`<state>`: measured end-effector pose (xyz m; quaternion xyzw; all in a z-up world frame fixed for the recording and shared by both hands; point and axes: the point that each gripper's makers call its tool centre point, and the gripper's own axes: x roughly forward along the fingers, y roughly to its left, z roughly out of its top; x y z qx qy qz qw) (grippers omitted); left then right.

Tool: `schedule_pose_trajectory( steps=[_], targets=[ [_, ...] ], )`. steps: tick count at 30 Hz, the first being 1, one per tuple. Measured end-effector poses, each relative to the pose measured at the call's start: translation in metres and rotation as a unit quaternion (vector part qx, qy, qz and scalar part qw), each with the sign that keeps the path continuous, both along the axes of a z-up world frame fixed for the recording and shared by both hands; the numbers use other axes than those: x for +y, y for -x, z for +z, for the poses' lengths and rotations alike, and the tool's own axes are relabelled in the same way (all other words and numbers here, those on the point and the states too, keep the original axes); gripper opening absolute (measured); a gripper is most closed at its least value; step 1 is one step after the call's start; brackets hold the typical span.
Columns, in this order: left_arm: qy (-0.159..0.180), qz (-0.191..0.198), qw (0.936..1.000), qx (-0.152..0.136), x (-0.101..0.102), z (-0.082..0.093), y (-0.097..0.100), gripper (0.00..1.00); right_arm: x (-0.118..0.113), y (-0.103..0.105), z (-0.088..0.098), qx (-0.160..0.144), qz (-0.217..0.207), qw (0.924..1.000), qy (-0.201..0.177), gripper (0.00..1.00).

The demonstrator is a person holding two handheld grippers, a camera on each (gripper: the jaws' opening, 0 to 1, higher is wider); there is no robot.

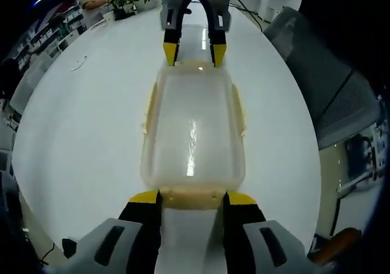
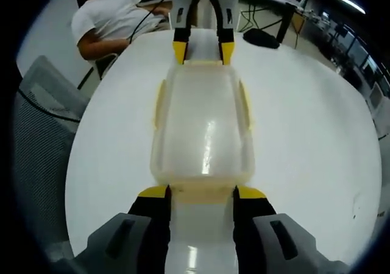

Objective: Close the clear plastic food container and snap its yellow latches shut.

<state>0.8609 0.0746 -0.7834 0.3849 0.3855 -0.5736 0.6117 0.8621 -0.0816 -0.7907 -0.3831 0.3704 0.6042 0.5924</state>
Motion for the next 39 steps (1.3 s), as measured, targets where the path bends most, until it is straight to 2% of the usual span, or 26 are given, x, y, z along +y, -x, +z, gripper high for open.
schedule_pose_trajectory(
  steps=[12,19,28,39],
  targets=[
    [-0.015,-0.004,0.9999,0.003,0.003,0.002,0.004,0.32,0.003,0.002,0.002,-0.002,0.002,1.0,-0.003,0.35],
    [-0.022,-0.006,0.9997,0.001,0.005,0.012,0.006,0.32,0.006,0.005,0.007,-0.002,0.004,0.9999,-0.01,0.35],
    [-0.029,-0.007,0.9996,-0.003,0.004,0.024,0.009,0.32,0.005,0.009,0.022,-0.004,0.009,0.9998,-0.017,0.35],
    [-0.028,-0.004,0.9994,-0.017,0.001,0.049,0.014,0.32,0.002,0.012,0.047,-0.017,0.019,0.9994,-0.022,0.35]
  ],
)
